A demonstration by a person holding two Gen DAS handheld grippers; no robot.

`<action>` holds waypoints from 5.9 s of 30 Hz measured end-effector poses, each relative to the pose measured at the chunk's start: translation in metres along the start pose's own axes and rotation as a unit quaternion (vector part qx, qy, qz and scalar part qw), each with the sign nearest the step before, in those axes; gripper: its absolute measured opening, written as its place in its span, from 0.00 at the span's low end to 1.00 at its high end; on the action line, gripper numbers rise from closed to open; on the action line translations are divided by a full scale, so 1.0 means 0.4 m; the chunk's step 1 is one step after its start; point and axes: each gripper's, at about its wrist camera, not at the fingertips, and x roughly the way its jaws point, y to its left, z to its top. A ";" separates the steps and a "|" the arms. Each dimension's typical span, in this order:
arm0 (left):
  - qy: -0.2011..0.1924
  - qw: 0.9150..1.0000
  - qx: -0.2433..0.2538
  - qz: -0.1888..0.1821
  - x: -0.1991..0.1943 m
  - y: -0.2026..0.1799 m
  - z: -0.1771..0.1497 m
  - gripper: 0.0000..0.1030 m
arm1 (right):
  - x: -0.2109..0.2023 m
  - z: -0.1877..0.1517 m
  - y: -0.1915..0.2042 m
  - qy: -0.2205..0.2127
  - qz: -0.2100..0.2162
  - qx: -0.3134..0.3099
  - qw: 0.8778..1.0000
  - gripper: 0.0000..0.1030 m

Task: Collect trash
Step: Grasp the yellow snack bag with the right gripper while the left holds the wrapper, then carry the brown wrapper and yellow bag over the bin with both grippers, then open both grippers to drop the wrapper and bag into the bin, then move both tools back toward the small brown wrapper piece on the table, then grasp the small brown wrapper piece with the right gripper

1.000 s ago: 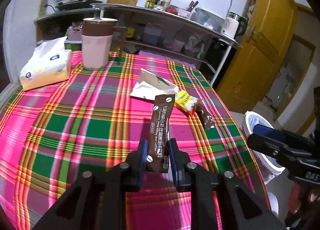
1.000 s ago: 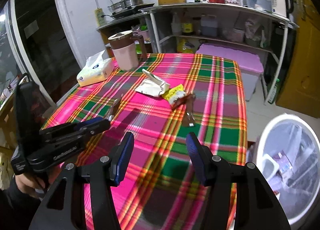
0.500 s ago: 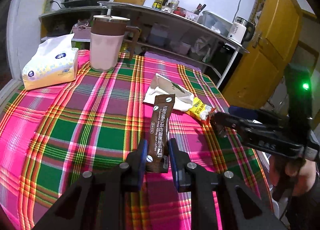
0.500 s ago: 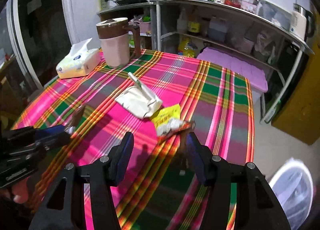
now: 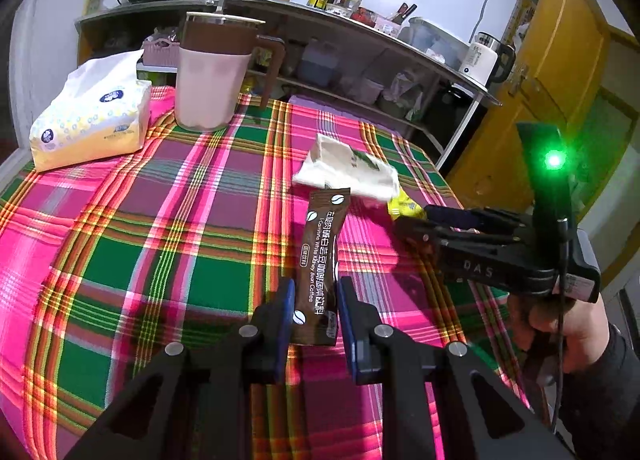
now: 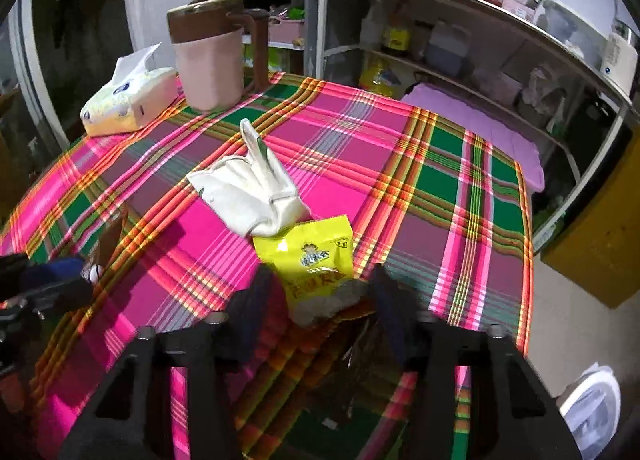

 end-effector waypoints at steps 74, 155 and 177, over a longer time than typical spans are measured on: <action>0.070 0.961 0.209 -0.165 0.084 -0.684 -0.114 0.22 | -0.502 -0.531 -0.363 -0.067 -0.082 0.276 0.955 0.29; -0.004 0.995 0.086 -0.053 -0.130 -0.254 -0.054 0.22 | -0.397 -0.324 -0.023 -0.042 0.028 0.165 0.985 0.41; -0.006 0.999 0.043 -0.011 -0.089 -0.099 0.011 0.22 | -0.126 -0.133 -0.033 -0.008 0.016 0.168 0.986 0.40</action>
